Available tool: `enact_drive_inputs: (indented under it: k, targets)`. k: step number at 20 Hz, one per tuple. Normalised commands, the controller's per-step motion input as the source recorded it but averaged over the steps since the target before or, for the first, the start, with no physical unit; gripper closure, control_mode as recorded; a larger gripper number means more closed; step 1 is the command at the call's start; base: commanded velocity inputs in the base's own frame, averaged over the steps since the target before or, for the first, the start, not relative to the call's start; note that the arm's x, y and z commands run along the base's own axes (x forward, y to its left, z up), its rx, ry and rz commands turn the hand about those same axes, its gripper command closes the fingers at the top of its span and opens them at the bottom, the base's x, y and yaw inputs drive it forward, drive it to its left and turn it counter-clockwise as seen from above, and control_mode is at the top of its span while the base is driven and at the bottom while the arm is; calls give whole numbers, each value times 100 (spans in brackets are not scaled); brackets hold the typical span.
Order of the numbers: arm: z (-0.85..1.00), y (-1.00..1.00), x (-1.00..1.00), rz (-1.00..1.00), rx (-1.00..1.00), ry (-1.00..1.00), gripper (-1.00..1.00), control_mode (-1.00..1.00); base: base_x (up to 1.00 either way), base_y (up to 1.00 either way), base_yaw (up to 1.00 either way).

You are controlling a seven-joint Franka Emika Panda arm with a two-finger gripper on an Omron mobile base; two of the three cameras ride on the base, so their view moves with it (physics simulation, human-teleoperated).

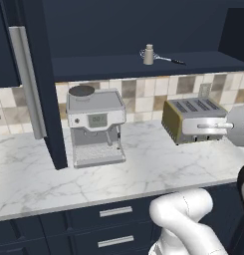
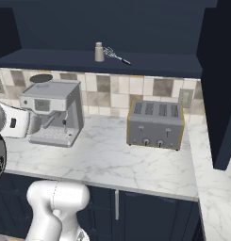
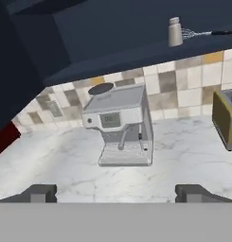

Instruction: The dining table condiment station is running low on shaker. Refill the condiment station by opening the cabinet and taking the shaker from the cabinet and placing it on the dining table.

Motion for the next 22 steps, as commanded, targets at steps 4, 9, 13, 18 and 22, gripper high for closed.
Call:
enact_drive_inputs:
  k: [4, 9, 13, 18, 22]
  targets:
    - [0, -100, 16, -28, -39, -4, -100, -100, 0, 0, 0]
    - [-3, -62, 23, -9, -8, 1, -100, -100, 0, 0, 0]
    - [15, 0, 18, -2, -6, -16, -100, -100, 0, 0, 0]
    - [30, 37, 37, -2, -5, -25, -100, -100, 0, 0, 0]
    - [22, 5, 29, 0, 0, -25, -100, -100, 0, 0, 0]
